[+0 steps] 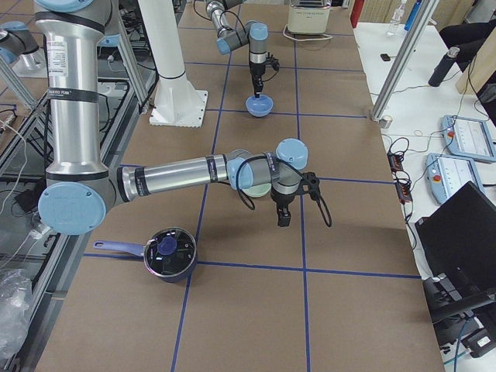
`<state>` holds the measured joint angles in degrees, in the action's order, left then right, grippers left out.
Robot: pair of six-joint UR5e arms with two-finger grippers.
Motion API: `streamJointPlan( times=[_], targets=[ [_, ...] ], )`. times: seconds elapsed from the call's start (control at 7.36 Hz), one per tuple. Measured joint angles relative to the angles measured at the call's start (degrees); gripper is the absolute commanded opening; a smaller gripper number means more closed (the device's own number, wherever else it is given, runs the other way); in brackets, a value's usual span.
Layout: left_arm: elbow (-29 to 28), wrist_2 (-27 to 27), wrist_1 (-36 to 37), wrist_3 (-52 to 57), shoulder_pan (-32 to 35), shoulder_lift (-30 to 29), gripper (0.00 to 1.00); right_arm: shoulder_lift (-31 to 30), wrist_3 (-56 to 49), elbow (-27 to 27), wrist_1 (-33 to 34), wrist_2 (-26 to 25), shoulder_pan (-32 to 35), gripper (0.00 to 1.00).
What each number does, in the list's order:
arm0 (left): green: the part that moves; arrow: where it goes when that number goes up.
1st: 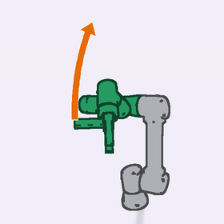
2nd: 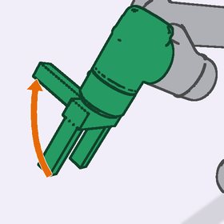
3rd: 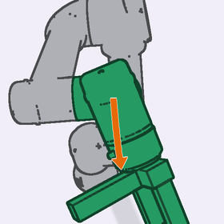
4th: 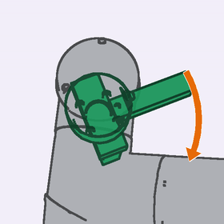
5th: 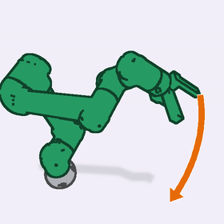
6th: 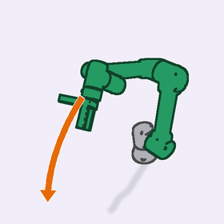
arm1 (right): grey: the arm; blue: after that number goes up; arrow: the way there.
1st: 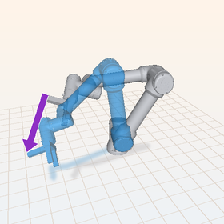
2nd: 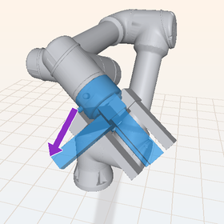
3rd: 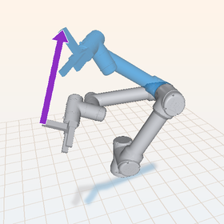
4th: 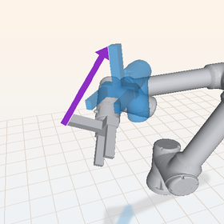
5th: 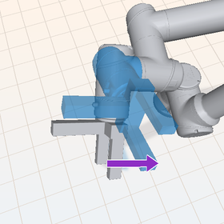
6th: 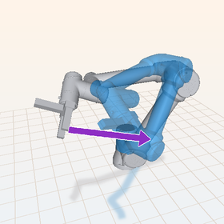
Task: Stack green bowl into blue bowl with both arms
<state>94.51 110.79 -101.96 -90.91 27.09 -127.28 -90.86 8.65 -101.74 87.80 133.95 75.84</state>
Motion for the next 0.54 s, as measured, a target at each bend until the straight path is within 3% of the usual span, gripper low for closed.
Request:
streamJointPlan(
  times=[0.54],
  targets=[
    [6.89,2.55,0.44,0.22,3.60,1.95,0.97,2.60,-0.07,-1.48,-0.01,-1.57,-1.50,1.00]
  ],
)
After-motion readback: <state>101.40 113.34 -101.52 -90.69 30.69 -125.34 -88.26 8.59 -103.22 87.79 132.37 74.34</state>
